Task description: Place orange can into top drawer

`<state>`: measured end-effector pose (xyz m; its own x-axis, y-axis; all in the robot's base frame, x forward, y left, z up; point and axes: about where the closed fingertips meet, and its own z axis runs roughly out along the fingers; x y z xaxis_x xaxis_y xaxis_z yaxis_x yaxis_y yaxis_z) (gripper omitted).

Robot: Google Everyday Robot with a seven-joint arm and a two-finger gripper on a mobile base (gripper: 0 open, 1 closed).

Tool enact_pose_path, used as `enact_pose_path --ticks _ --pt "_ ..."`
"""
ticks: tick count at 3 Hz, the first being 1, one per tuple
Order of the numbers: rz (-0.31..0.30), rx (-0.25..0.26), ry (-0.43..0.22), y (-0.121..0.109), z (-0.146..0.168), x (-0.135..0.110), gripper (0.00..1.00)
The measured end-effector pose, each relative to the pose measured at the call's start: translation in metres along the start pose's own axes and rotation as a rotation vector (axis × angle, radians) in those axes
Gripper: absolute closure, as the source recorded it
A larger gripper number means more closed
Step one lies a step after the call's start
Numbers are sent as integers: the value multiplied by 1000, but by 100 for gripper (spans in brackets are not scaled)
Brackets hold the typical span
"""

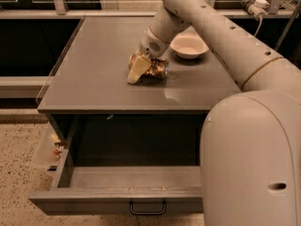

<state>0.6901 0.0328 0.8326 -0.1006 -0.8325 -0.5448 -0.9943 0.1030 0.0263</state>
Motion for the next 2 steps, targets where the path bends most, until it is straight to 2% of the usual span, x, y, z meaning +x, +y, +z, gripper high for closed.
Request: enact_pose_path --ticks 2 --pt "0 0 0 0 0 0 90"
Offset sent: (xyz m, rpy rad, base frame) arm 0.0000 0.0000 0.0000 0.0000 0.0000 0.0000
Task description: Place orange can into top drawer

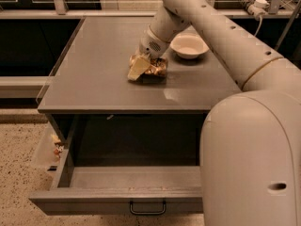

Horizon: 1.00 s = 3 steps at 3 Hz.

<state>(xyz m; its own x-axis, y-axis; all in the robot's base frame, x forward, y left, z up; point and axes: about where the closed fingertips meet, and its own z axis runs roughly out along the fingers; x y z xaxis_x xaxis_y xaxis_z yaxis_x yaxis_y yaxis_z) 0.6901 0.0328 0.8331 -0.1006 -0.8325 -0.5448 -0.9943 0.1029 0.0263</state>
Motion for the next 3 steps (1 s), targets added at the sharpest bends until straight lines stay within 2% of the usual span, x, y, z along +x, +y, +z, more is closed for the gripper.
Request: enact_pose_path --ticks 1,2,3 --pt "0 0 0 0 -3 -2 100" --pt "-62 -42 -114 15 -14 -2 100" --pt "-101 -62 -310 54 -48 5 100"
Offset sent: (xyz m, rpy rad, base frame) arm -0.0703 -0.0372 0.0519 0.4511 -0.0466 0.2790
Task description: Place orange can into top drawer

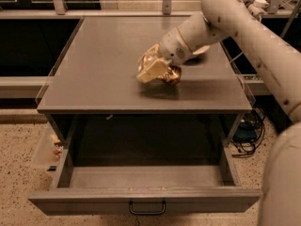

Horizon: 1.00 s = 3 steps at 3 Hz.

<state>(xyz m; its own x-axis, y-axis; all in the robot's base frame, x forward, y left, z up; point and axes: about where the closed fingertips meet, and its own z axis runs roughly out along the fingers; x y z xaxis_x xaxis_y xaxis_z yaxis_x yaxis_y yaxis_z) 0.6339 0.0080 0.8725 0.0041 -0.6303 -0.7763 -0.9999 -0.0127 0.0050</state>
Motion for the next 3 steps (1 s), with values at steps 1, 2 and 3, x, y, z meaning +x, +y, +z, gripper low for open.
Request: enact_pose_path --ticks 1,2,3 --pt "31 -22 -108 40 -14 15 100" --pt "31 -22 -108 40 -17 10 100" --pt "67 -29 -123 56 -20 14 100"
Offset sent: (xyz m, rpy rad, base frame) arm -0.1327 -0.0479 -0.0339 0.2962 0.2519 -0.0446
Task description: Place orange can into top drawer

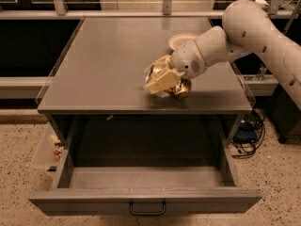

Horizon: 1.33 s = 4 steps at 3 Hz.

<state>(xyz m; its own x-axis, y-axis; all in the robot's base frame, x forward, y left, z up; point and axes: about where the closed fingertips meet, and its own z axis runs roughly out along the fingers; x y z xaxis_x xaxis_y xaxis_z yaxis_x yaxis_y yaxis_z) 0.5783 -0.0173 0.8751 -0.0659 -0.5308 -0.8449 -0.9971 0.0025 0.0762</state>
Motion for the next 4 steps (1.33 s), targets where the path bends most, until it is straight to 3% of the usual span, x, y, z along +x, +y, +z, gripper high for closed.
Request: enact_pose_path --ticks 1,2,3,4 --pt "-6 -9 12 0 4 -5 100" --pt "-3 33 22 20 -7 -18 100" --pt "33 104 53 76 -26 -23 100" --pt "92 140 39 126 -29 -6 100"
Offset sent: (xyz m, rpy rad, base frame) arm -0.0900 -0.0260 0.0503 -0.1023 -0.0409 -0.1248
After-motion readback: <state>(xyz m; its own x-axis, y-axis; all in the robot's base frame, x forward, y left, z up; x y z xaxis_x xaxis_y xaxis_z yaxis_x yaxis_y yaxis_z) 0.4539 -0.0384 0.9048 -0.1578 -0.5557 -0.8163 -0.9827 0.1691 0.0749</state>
